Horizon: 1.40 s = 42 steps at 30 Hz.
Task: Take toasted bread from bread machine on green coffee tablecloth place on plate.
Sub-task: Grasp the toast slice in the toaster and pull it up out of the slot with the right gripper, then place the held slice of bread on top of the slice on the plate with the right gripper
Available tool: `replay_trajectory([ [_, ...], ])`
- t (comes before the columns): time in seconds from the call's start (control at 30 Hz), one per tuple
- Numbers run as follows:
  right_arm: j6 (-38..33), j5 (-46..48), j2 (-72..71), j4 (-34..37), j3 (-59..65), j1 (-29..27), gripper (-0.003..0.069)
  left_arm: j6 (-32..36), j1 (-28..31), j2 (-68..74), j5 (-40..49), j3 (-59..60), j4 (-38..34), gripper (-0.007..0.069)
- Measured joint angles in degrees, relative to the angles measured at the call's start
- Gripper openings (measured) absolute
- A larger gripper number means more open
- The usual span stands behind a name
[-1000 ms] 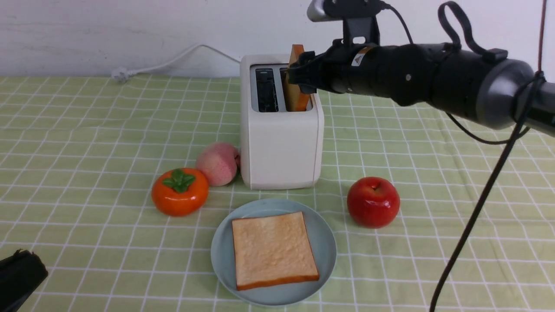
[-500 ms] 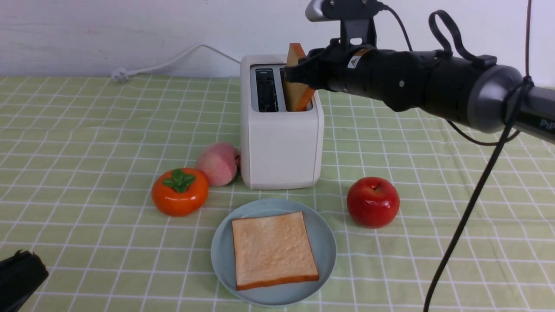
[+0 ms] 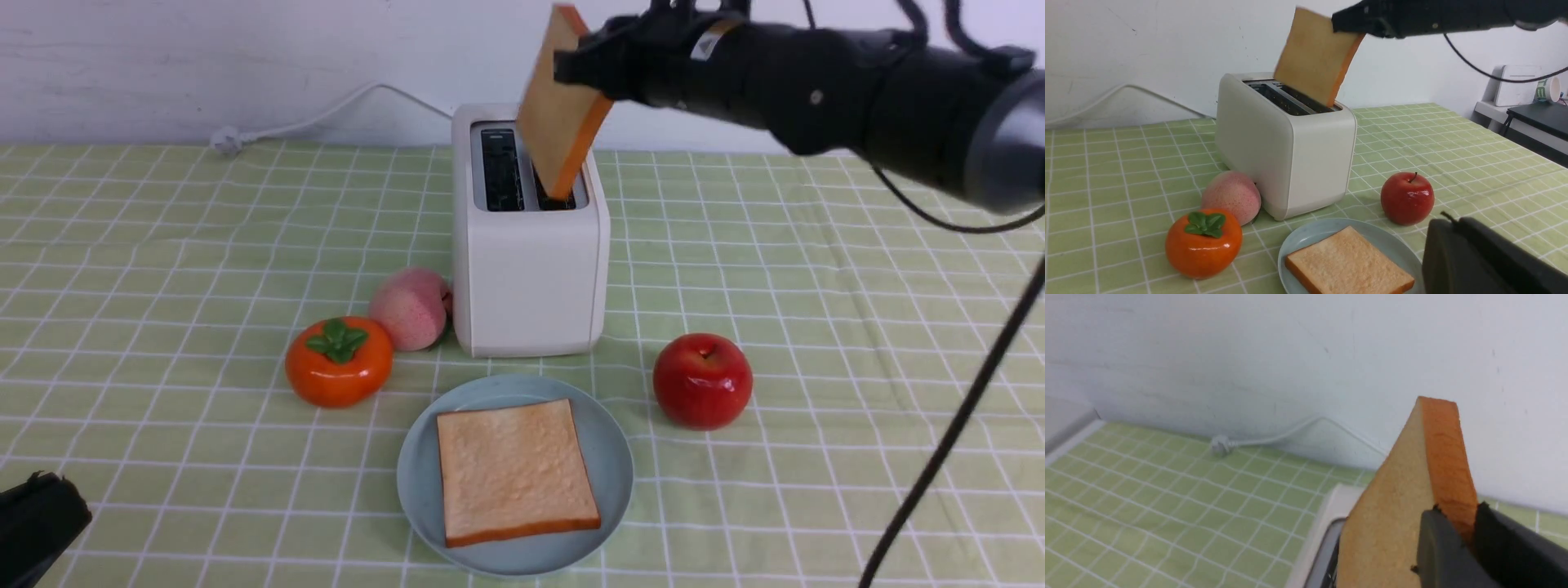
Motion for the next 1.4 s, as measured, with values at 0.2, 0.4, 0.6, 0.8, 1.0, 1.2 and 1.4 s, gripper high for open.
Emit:
replay_trajectory([
  [0.2,0.04,9.00,-10.51,0.00,-0.24,1.05,0.0104,-0.04,0.00,0.00,0.24,0.00,0.00,-0.0008],
  [0.4,-0.89,30.87,-19.20,-0.20,-0.31,1.20,0.0104,-0.12,0.00,0.00,0.76,0.00,0.00,-0.0005],
  [0.6,-2.71,54.54,-20.44,-0.39,-0.35,1.20,0.0104,-0.16,0.00,0.00,1.07,0.00,0.00,-0.0002],
  [0.8,-4.55,65.68,-15.07,2.51,-0.35,1.20,0.0104,-0.16,0.00,0.00,1.64,0.00,0.00,0.0002],
  [1.0,-15.01,63.23,-5.66,19.95,-0.35,1.20,0.0104,-0.16,0.00,0.00,4.01,0.00,0.00,0.0005],
  [1.2,-24.25,60.06,3.09,33.33,-0.35,1.25,0.0103,-0.16,0.00,0.00,4.14,0.00,0.00,0.0013],
  [1.4,-28.85,54.77,8.90,35.87,-0.35,1.25,0.0101,-0.16,0.00,0.00,4.14,0.00,0.00,0.0018],
])
